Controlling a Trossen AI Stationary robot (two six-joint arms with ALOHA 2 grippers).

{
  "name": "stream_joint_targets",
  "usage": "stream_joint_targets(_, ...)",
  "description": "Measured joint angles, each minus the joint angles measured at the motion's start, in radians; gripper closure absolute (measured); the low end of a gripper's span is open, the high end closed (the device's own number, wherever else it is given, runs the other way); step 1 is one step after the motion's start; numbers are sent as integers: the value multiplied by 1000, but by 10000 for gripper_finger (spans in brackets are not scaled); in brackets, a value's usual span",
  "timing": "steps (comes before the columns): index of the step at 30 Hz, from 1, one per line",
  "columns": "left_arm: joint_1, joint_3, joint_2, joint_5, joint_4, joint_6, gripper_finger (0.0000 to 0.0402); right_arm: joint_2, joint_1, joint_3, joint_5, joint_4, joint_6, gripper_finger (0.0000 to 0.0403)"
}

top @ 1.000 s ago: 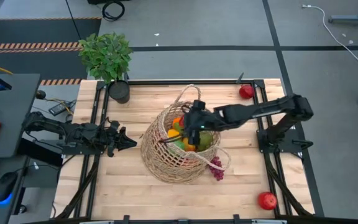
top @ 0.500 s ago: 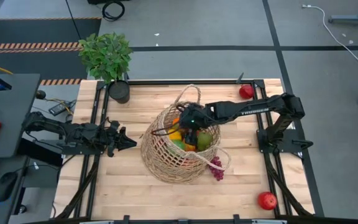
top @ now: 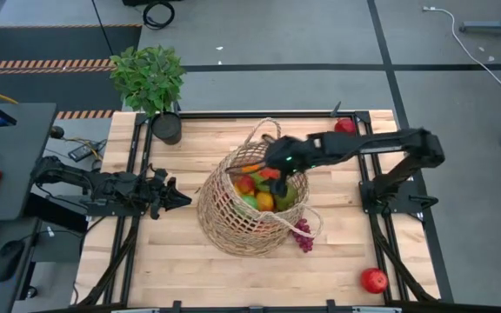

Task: Build produce basket
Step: Put the red pomegranate into the brown basket

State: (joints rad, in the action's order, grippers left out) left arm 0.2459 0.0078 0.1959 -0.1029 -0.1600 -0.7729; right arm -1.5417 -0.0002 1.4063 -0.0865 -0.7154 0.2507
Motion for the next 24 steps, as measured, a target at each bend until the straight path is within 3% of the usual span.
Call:
stream_joint_targets(9,0,0,0,0,0,-1,342,212,-12,0,-184,-234,99,41)
stream_joint_targets(14,0,0,0,0,0,0,342,272,-102,0,-303,-362,143,45)
stream_joint_targets(24,0,0,0,0,0,0,341,181,-506,0,-145,-444,64,55)
